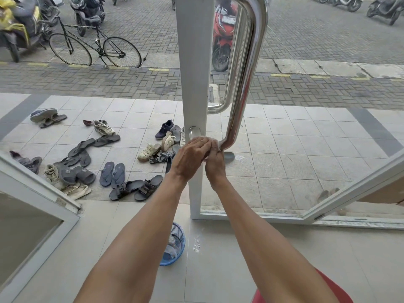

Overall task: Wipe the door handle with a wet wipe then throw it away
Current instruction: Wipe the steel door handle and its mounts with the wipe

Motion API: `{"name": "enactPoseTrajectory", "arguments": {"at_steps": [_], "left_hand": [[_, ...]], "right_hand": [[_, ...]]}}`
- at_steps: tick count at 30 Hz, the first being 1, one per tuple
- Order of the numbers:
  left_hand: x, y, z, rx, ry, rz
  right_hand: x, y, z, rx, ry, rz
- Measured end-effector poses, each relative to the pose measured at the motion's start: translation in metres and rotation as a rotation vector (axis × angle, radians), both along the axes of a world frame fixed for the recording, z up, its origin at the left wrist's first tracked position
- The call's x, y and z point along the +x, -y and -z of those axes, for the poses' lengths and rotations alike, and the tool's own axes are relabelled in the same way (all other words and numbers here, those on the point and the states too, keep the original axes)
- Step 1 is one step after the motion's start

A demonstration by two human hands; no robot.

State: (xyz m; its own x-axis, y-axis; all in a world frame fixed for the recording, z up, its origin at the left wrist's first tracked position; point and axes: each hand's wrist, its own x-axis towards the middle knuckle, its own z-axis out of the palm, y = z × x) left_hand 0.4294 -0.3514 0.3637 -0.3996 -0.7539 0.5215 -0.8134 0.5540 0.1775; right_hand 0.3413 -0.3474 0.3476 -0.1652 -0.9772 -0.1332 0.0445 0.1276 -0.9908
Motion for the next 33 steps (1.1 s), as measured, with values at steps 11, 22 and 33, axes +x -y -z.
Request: {"name": "enactPoseTrajectory", "arguments": {"at_steps": [11, 22, 33], "left_hand": [[-0.022, -0.009, 0.007, -0.031, -0.134, -0.092], [-0.009, -0.002, 0.011, -0.069, -0.098, -0.059], [-0.042, -0.018, 0.018, 0.068, -0.512, -0.249]], "right_hand": [[-0.025, 0.000, 0.006, -0.056, -0.186, 0.219], [-0.009, -0.003, 0.008, -0.068, -0.111, 0.438], [-0.010, -0.002, -0.011, -0.103, -0.070, 0.614]]}}
